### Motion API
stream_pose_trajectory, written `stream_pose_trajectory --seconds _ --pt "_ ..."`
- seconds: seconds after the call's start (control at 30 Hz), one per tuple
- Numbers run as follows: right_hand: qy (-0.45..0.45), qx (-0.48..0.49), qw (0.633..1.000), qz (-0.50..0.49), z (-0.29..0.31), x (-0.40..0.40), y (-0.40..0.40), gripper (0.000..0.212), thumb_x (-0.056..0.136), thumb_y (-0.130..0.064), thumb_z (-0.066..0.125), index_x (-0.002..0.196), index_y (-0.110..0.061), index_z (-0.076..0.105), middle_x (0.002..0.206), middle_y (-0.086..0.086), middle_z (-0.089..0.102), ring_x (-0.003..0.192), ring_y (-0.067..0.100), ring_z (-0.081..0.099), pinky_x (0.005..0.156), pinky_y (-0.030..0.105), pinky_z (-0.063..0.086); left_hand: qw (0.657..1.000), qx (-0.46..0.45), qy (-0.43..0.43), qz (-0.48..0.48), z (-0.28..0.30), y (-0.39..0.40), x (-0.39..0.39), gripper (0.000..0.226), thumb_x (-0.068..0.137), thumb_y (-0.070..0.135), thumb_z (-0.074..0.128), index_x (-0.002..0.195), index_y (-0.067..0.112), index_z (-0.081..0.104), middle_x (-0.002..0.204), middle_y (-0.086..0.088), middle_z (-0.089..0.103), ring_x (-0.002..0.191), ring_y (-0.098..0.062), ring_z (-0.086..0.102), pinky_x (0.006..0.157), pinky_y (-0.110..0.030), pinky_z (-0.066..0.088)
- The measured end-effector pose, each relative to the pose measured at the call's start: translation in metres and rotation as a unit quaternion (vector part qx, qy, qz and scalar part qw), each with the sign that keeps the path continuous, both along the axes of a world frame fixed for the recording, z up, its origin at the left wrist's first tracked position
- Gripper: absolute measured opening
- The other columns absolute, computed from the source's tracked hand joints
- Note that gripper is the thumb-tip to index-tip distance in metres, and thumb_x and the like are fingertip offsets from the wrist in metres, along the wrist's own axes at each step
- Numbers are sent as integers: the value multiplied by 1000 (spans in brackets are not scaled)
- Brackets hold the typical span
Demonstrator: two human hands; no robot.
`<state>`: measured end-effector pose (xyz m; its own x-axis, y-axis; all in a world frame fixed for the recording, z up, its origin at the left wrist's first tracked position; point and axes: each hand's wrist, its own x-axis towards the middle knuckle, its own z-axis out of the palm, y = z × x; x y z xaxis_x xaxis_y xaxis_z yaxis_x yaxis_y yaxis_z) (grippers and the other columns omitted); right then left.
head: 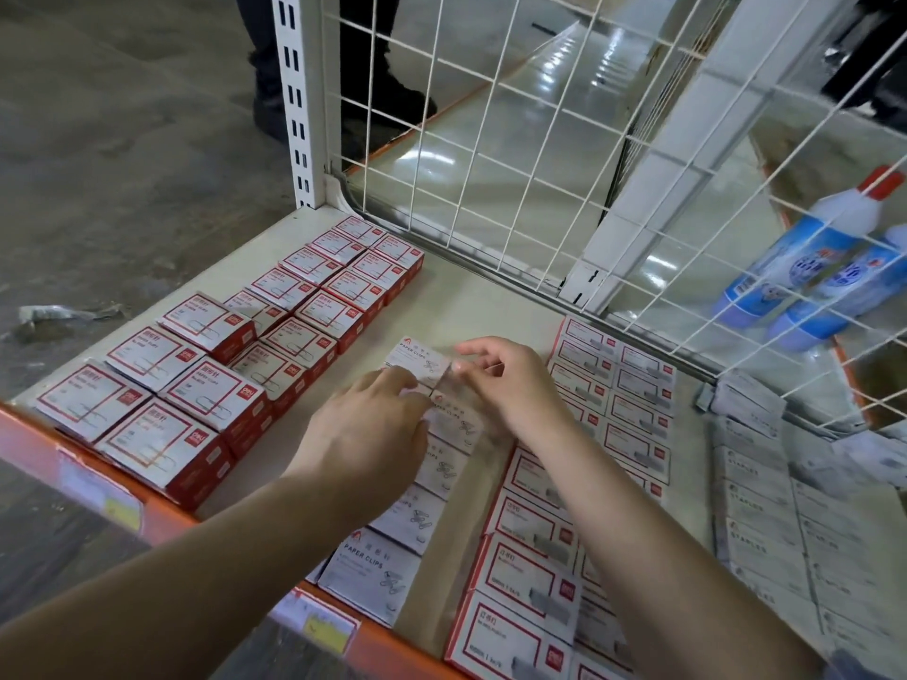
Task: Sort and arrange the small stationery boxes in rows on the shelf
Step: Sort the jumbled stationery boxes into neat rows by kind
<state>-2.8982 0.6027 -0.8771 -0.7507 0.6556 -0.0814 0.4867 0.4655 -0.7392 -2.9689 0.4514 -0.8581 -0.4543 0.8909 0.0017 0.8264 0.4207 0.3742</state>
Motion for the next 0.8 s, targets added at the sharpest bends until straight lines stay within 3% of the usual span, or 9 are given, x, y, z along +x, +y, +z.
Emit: stream_pose_trajectory --seconds 0.27,0.4,0.5,0.6,0.8 --pt "-14 18 999 -36 16 56 11 22 90 -24 60 110 -18 65 85 -14 55 74 -7 48 60 0 33 1000 -4 -14 -25 8 17 32 33 97 29 34 124 26 54 133 8 45 121 -12 40 97 -26 35" --pt "-20 3 997 -71 24 95 19 19 90 -23 59 109 -20 65 87 -13 56 76 -4 52 61 5 34 998 -3 -9 -66 8 34 60 29 95 28 34 109 24 58 120 6 53 109 -14 49 88 -27 42" --pt "-37 8 995 -97 28 127 29 18 91 -22 58 108 -21 65 90 -14 57 78 -3 53 63 8 37 995 0 -19 -97 10 46 85 31 96 29 36 123 30 52 125 10 51 112 -10 48 91 -24 41" --pt "-41 20 988 -146 26 160 41 18 91 -18 58 107 -18 67 102 -7 64 89 6 57 79 19 45 990 1 -31 -140 14 61 107 33 97 31 38 129 34 45 132 13 47 116 -7 46 94 -23 41" --pt "-50 60 975 -208 18 223 61 20 87 -7 55 99 -14 70 87 -7 63 89 11 61 67 10 38 964 -40 -23 -260 14 97 151 43 98 35 34 141 32 30 147 13 32 131 -7 33 107 -24 28"
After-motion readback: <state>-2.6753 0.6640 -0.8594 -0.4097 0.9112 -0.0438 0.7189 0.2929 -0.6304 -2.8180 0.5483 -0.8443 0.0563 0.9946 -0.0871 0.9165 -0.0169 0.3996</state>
